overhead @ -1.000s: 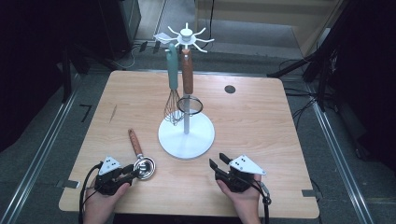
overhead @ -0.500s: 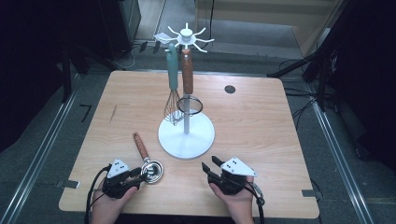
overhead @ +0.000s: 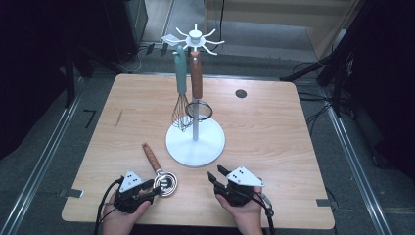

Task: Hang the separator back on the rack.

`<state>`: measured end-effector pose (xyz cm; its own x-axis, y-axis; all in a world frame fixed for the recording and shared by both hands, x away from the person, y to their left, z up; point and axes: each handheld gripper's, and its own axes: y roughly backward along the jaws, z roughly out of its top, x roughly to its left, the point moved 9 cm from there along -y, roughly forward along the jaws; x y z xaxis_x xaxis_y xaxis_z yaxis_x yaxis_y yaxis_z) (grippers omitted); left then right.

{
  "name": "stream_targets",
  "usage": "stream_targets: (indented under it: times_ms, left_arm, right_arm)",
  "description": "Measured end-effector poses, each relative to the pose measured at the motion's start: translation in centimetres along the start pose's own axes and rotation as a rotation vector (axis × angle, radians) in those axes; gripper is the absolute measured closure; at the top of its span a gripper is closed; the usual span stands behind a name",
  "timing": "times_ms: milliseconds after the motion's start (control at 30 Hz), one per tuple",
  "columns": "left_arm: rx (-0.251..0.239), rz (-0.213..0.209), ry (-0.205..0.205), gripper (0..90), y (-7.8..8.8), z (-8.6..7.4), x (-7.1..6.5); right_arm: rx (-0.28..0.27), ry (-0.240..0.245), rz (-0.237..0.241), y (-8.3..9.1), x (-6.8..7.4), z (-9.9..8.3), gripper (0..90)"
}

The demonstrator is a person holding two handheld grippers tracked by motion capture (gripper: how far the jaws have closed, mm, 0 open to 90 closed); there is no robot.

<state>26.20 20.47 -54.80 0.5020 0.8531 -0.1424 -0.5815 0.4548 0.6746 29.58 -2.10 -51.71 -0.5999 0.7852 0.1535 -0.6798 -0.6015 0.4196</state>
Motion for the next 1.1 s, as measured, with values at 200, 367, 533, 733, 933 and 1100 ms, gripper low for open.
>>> stream_targets:
  times_ms: [200,367,533,733,933,1100]
  left_arm:
    - [0.001,-0.014,0.007,60.4,-0.3,0.0,-0.9]
    - [-0.002,-0.019,-0.002,60.3,-0.4,0.0,-1.5]
    - [-0.003,-0.031,0.005,60.9,-0.7,0.1,-2.1]
    - [0.000,-0.044,-0.010,61.4,-1.1,0.1,-3.1]
    - [0.001,-0.060,-0.010,61.3,-1.4,0.2,-4.1]
    - [0.003,-0.071,-0.009,61.3,-1.6,0.2,-4.5]
  right_arm:
    - [0.007,0.003,0.003,0.0,0.5,-0.1,58.7]
    - [0.007,0.014,0.005,-0.1,0.6,-0.1,58.6]
    - [0.011,0.006,0.016,-0.1,1.1,-0.2,58.1]
    - [0.017,0.009,0.024,-0.2,1.5,-0.4,58.1]
    - [0.019,0.004,0.031,-0.2,1.8,-0.5,58.2]
    - [0.026,0.002,0.055,-0.3,2.3,-0.6,58.5]
